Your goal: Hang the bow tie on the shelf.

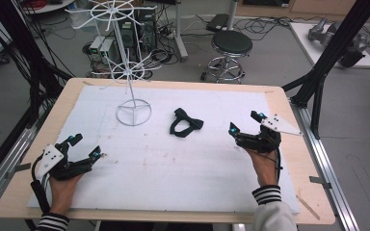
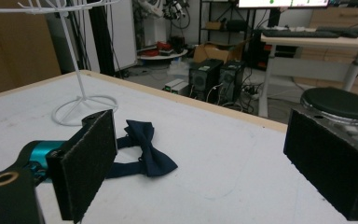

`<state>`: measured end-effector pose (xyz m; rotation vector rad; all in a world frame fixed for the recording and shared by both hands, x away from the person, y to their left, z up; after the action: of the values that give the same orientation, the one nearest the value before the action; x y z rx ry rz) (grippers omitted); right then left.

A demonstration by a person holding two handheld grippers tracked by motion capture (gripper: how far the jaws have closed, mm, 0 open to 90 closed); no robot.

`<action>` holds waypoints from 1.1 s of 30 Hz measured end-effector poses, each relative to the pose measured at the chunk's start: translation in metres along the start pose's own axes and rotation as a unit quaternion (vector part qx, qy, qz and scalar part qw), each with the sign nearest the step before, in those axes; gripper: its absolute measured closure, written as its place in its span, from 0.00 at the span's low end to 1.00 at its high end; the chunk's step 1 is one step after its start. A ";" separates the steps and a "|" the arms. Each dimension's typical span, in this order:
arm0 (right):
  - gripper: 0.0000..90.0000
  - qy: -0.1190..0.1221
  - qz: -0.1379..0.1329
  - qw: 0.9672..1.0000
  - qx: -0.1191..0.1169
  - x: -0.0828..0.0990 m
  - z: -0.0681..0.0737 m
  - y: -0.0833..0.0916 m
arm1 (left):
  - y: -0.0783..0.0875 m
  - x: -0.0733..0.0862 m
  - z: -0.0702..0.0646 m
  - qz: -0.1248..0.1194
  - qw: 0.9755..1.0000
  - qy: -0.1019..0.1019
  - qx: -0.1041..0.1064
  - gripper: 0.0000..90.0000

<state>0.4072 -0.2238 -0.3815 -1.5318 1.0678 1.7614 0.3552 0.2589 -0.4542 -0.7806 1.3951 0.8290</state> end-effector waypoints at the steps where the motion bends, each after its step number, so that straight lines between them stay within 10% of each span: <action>1: 0.10 -0.002 0.003 1.000 -0.001 -0.001 -0.001 -0.003 | 0.000 0.000 0.000 0.000 1.000 0.000 0.000 0.19; 33: 0.10 0.012 0.047 0.993 -0.103 -0.040 0.032 -0.112 | 0.000 0.000 0.000 0.001 1.000 0.002 0.002 0.19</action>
<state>0.4909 -0.1342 -0.3635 -1.6520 1.0112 1.9750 0.3552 0.2591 -0.4544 -0.7773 1.4006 0.8273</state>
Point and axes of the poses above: each handheld gripper's, and its own axes: y roughly backward along the jaws, x roughly out of its underside, z roughly to its left, the point moved 9 cm from there along -y, roughly forward along the jaws, and after that the axes turned 1 degree about z, right-handed, at the moved point
